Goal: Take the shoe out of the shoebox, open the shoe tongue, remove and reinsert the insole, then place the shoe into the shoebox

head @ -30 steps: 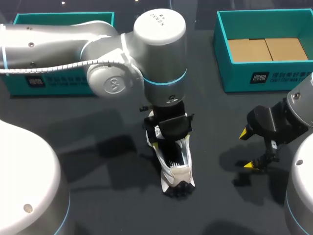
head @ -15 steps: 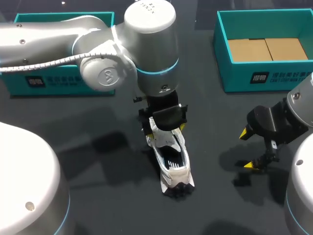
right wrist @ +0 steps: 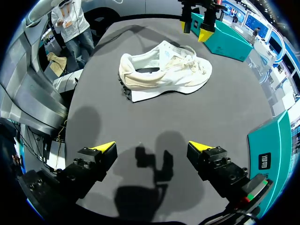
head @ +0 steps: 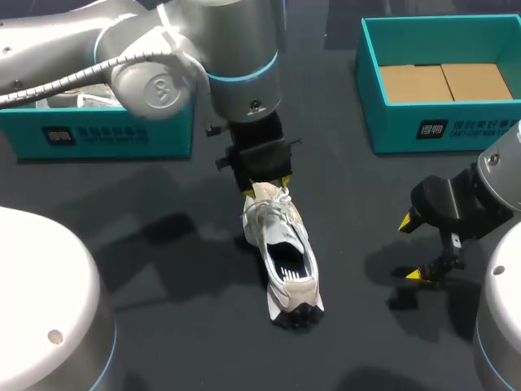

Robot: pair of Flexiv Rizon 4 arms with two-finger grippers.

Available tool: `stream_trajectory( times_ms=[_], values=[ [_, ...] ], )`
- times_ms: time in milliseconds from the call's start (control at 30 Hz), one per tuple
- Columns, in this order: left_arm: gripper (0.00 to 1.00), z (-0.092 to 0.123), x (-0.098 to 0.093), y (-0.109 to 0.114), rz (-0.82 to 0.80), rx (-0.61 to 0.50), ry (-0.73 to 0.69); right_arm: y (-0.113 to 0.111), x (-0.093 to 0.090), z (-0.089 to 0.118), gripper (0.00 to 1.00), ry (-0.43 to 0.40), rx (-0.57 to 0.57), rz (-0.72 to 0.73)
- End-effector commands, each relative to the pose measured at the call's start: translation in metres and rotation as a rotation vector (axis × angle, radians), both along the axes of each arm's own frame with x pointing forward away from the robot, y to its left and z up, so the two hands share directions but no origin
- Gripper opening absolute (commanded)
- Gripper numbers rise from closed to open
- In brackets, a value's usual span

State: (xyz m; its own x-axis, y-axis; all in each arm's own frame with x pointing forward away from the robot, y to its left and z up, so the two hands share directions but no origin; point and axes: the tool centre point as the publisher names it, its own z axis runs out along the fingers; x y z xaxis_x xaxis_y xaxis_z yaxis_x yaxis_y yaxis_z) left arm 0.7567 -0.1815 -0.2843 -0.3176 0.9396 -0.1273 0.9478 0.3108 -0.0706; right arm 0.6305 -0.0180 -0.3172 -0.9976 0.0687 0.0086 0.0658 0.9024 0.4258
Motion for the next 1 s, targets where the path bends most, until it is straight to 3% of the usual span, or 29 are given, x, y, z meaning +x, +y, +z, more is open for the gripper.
stream_trajectory(
  times_ms=[33,200,467,1000],
  values=[
    [0.42,0.012,0.004,0.006,0.019,-0.007,0.003,0.0,-0.002,0.0,1.0,-0.004,-0.003,-0.002],
    [0.35,0.019,0.005,0.007,0.004,-0.031,0.033,0.0,-0.002,0.0,1.0,-0.004,-0.003,-0.002],
    [0.36,0.016,-0.028,0.0,-0.038,-0.062,0.045,0.0,-0.002,0.0,1.0,-0.004,-0.003,-0.002],
    [0.4,-0.043,-0.062,-0.022,-0.057,-0.107,0.127,0.0,-0.002,0.0,1.0,-0.004,-0.003,-0.002]
  ],
)
